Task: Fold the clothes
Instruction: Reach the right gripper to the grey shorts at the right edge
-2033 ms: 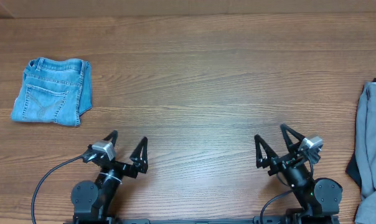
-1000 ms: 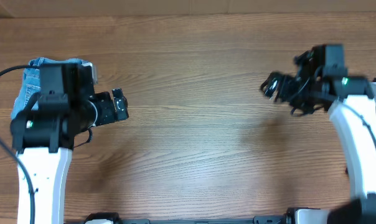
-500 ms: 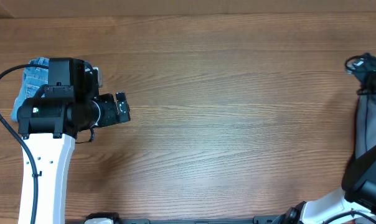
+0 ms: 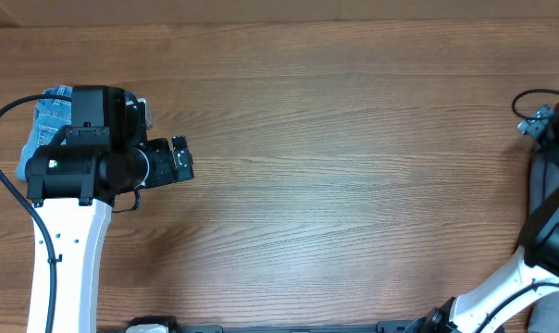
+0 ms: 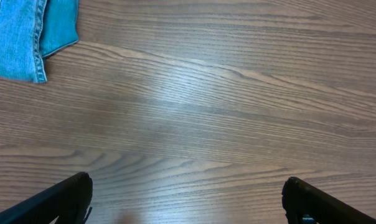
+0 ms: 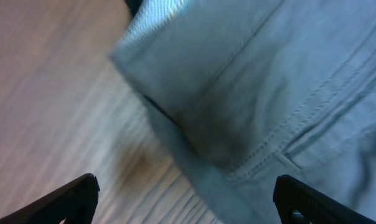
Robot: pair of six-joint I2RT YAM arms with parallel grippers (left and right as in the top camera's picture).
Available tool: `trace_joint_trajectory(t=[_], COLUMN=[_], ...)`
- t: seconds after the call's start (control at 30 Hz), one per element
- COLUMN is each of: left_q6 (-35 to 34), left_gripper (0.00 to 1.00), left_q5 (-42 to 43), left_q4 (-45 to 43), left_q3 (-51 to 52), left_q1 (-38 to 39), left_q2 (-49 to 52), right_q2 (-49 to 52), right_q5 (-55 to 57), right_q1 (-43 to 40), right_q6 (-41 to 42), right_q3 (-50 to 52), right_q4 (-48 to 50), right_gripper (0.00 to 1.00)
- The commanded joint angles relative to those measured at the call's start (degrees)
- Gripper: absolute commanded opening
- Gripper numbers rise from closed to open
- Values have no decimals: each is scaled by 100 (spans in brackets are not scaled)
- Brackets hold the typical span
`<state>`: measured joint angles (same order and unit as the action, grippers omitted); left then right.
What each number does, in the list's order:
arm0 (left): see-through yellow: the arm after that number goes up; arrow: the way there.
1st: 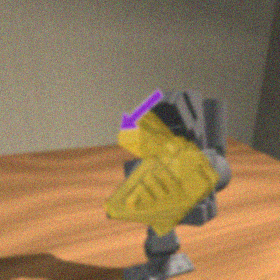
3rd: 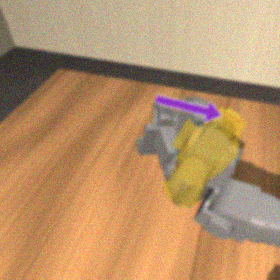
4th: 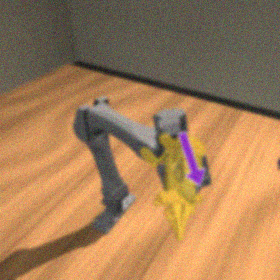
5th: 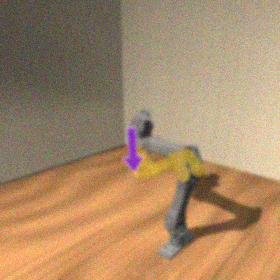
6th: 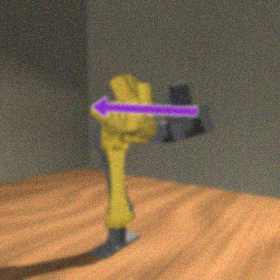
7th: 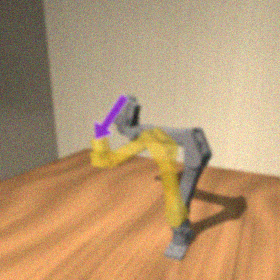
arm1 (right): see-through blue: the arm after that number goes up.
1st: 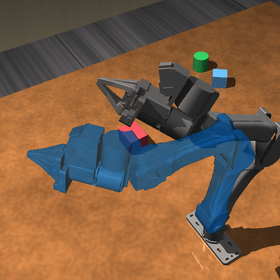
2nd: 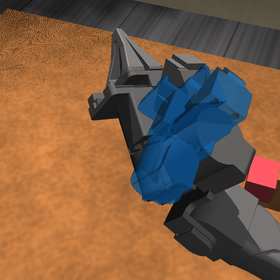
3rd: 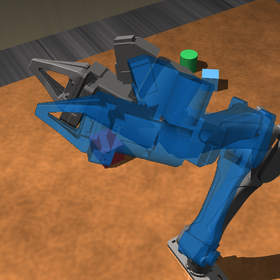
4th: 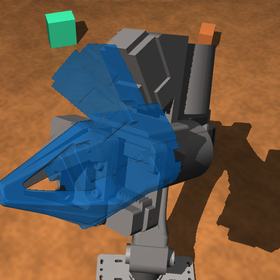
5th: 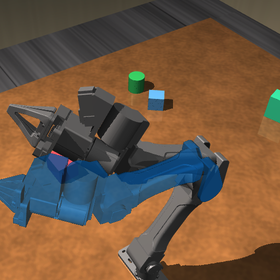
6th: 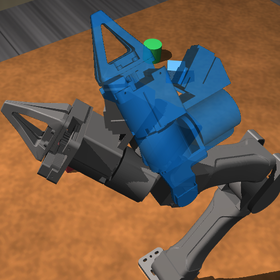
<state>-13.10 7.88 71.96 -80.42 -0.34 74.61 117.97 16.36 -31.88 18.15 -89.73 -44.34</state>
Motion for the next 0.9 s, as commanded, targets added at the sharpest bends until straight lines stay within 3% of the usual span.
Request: trace_joint_trajectory(t=[0.0, 0.17, 0.3, 0.4, 0.53, 0.7, 0.87], left_q6=[136, 133, 129, 129, 74, 66, 66], left_gripper=[100, 100, 100, 100, 100, 100, 100], left_q5=[4, 4, 9, 11, 9, 59, 210], left_q4=[-61, -94, -50, -22, -46, -42, -20], left_q3=[-155, -155, -153, -153, -153, -153, -153], left_q1=[37, 37, 37, 37, 37, 37, 37], left_q2=[2, 7, 7, 7, 7, 7, 7], right_q2=[240, 553, 745, 872, 892, 793, 391], right_q5=[291, 396, 1038, 1069, 999, 960, 334], right_q1=[-17, 13, 9, -39, -9, 72, 76], right_q6=[-109, -166, -107, 286, 313, 343, 385], right_q3=[-125, -125, -61, -61, -70, -326, -944], right_q4=[81, 72, 76, -17, -50, -262, -739], right_gripper=[93, 93, 87, 75, 39, 8, 4])
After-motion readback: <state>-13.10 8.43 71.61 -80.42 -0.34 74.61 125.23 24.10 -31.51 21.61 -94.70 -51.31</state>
